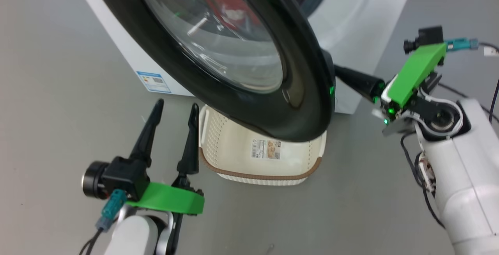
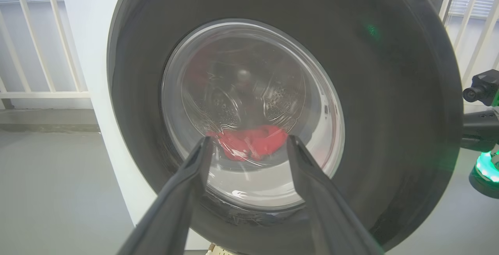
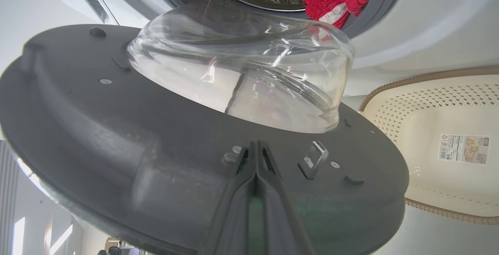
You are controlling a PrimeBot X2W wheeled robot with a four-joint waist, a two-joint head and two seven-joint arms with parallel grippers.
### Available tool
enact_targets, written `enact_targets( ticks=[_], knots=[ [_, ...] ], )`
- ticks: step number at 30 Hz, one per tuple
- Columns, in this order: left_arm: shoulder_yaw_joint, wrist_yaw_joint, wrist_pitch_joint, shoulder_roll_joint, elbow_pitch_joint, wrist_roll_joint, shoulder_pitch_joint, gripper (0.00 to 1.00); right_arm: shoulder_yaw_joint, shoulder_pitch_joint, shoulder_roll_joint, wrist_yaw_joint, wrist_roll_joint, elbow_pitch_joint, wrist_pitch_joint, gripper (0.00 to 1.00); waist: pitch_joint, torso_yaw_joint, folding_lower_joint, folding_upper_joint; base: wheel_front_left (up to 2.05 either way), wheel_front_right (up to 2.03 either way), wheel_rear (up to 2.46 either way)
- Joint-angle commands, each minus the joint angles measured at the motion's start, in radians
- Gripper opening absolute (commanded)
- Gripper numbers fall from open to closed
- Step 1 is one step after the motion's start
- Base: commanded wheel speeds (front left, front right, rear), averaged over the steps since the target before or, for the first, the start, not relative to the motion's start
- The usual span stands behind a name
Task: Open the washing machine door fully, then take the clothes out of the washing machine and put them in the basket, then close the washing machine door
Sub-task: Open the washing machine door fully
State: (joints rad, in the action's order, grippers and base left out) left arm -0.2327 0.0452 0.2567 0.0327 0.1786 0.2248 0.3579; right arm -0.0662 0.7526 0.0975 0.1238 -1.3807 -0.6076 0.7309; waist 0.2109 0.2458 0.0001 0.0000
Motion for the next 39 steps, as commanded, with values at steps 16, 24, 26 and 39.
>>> enact_targets(
  ticks=[16,24,26,39],
  knots=[
    [0.004,0.018,-0.023,0.028,-0.007,0.019,-0.058,1.00,0.008,-0.209,-0.041,0.007,-0.009,0.189,0.050,0.00,-0.125,0.114,-0.0001,0.0000,0.00,0.00,0.00],
    [-0.007,0.024,-0.035,0.030,-0.013,0.025,-0.076,1.00,-0.005,-0.248,-0.046,0.007,-0.016,0.219,0.071,0.00,-0.151,0.157,-0.0001,0.0000,0.00,0.00,0.00],
    [-0.009,0.026,-0.038,0.031,-0.016,0.026,-0.078,1.00,-0.010,-0.254,-0.047,0.007,-0.020,0.224,0.077,0.00,-0.154,0.166,-0.0001,0.0000,0.00,0.00,0.00],
    [-0.017,0.035,-0.043,0.037,-0.025,0.036,-0.083,1.00,-0.089,-0.276,-0.047,0.007,-0.076,0.251,0.071,0.00,-0.154,0.216,-0.0001,0.0000,0.00,0.00,0.00]
  ],
)
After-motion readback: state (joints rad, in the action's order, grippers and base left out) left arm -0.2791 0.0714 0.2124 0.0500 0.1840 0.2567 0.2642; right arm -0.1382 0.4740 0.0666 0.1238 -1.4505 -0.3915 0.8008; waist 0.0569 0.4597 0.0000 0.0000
